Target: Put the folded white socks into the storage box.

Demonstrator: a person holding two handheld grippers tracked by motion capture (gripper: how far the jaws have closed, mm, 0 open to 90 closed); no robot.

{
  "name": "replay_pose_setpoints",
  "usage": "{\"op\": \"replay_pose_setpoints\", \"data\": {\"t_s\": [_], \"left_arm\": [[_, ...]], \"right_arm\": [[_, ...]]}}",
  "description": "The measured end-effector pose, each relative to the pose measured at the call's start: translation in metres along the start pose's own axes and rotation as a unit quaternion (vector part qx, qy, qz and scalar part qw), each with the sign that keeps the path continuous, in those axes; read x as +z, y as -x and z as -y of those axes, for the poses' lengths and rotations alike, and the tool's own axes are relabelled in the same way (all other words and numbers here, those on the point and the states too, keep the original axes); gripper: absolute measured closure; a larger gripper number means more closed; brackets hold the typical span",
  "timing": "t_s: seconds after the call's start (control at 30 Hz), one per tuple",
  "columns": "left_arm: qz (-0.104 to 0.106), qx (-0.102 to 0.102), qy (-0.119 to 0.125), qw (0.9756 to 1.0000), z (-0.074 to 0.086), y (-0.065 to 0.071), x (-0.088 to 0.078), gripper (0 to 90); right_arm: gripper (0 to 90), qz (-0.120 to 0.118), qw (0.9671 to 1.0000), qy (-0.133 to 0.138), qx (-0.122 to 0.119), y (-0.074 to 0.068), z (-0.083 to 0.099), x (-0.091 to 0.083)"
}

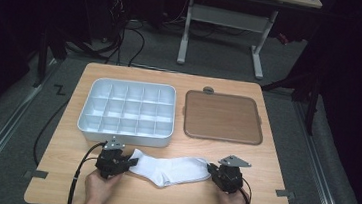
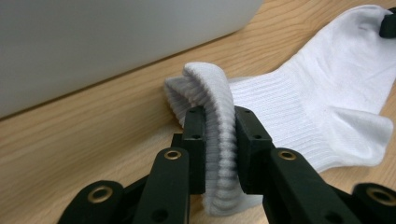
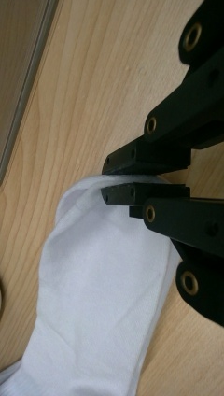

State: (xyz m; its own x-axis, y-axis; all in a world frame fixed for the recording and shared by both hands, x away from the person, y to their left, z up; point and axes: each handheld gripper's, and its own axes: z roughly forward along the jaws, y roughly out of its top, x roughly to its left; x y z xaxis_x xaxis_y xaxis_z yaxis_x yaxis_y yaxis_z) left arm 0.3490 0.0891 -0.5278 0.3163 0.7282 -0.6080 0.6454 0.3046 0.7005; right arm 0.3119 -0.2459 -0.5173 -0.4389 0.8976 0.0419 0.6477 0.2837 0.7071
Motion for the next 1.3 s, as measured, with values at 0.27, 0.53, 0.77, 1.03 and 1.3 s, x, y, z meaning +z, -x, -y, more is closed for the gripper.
{"op": "replay_pose_setpoints", "data": {"t_s": [0.27, 0.53, 0.77, 1.03, 1.3], "left_arm": [[0.002, 0.009, 0.001, 1.0, 0.003, 0.005, 0.01, 76.1], [-0.018, 0.015, -0.006, 0.9997, 0.004, 0.01, 0.013, 75.4], [-0.033, 0.005, -0.001, 0.9994, -0.002, 0.009, 0.006, 57.2], [-0.021, -0.025, -0.009, 0.9994, -0.016, 0.009, -0.01, 38.7], [-0.035, -0.023, -0.025, 0.9988, -0.012, 0.01, -0.004, 37.3]], "right_arm": [[84.5, 0.014, 0.9999, -0.004, 0.007, 0.01, 0.002, 0.002], [84.3, 0.014, 0.9997, -0.018, -0.002, 0.011, 0.0, 0.004], [71.2, 0.007, 0.9998, -0.021, -0.001, 0.012, -0.004, 0.001], [65.8, 0.029, 0.999, 0.024, 0.022, -0.008, -0.022, -0.017], [74.0, -0.025, 0.9992, 0.031, -0.003, -0.041, -0.036, -0.014]]}}
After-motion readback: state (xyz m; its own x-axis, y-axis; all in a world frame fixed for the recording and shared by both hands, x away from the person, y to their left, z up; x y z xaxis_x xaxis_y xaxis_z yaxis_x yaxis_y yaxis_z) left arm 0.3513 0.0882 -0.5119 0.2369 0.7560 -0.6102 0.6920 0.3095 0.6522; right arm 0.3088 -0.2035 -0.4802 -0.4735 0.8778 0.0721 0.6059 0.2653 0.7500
